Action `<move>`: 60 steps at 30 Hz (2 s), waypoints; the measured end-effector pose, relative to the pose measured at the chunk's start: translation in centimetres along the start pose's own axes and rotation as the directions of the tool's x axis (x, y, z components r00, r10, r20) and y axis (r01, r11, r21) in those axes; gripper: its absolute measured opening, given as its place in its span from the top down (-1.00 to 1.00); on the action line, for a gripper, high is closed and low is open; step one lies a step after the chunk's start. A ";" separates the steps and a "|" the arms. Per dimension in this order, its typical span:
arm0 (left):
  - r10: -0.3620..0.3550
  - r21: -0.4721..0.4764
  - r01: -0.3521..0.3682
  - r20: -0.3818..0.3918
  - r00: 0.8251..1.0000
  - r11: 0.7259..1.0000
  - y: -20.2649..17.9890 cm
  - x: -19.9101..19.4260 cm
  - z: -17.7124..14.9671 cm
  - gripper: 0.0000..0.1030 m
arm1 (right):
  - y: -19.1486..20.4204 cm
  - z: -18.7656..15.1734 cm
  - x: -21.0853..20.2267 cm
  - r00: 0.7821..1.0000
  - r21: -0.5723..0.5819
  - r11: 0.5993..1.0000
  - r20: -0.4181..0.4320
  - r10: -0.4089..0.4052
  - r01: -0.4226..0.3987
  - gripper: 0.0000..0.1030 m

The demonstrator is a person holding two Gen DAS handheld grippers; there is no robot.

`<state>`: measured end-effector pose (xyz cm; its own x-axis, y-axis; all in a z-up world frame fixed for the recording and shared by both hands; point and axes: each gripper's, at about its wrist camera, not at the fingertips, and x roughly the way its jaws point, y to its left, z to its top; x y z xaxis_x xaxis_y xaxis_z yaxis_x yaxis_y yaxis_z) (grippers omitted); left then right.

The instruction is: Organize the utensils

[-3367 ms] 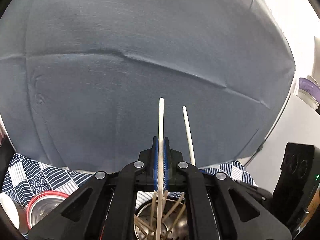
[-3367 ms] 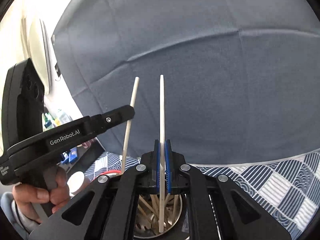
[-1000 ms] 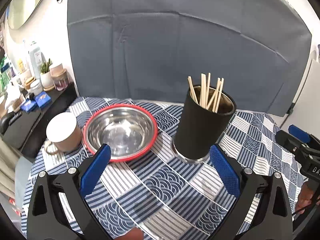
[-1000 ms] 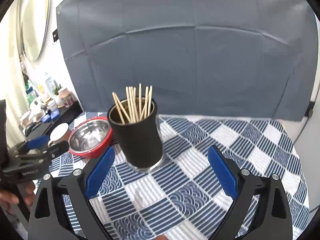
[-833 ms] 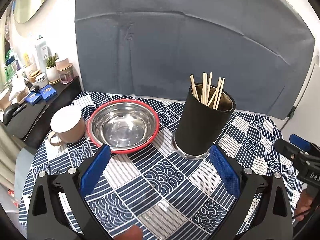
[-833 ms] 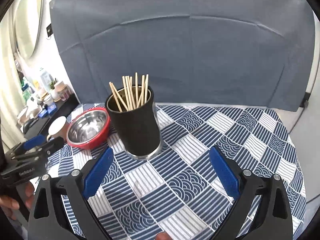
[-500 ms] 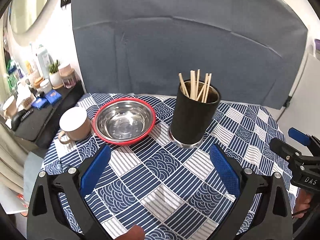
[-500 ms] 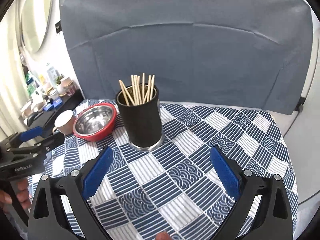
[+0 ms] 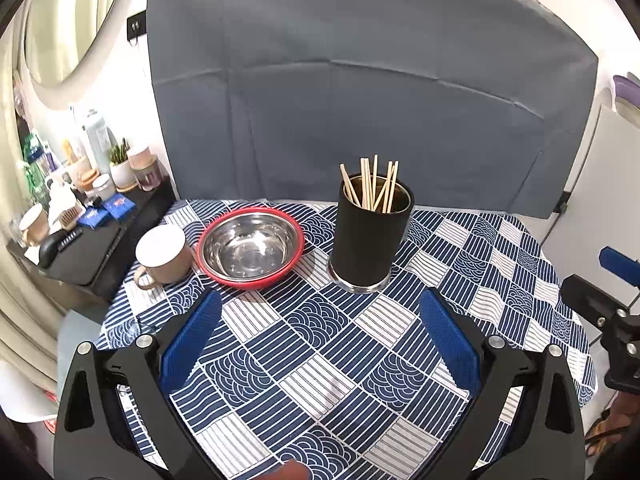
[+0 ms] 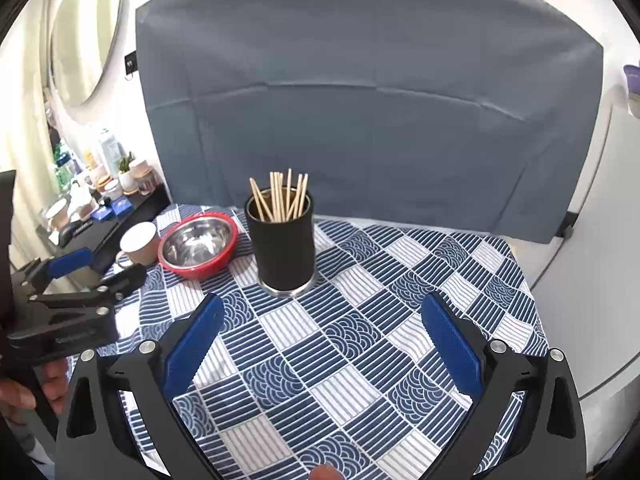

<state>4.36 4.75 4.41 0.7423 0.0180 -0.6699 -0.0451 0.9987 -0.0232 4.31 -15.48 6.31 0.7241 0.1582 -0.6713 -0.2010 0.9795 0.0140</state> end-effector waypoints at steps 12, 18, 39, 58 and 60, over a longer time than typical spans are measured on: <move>-0.038 -0.041 0.037 -0.031 0.999 0.998 -0.7 -2.6 -0.7 -0.88 | 0.4 -1.7 -1.7 0.998 0.047 0.998 -0.043 0.042 -0.040 -0.84; -0.038 -0.037 0.036 -0.046 0.998 0.999 -1.0 -3.2 -1.3 -0.88 | 0.3 -2.2 -1.9 0.998 0.057 0.998 -0.052 0.029 -0.026 -0.84; -0.030 -0.009 0.029 -0.089 0.996 1.000 -1.6 -3.2 -1.4 -0.88 | -0.1 -2.4 -1.1 0.996 0.083 0.996 -0.086 0.035 -0.028 -0.84; -0.054 0.002 0.054 -0.079 0.995 0.999 -2.3 -2.8 -1.2 -0.88 | -0.6 -2.5 -0.9 0.997 0.080 0.996 -0.069 0.035 -0.030 -0.84; -0.057 -0.006 0.056 -0.084 0.995 0.998 -2.1 -2.7 -1.2 -0.88 | -0.6 -2.6 -0.8 0.996 0.085 0.996 -0.077 0.037 -0.030 -0.84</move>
<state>1.60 2.52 5.36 0.6851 -0.0426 -0.7272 -0.0070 0.9979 -0.0651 2.17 -16.55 4.90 0.6630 0.1842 -0.7256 -0.1664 0.9813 0.0971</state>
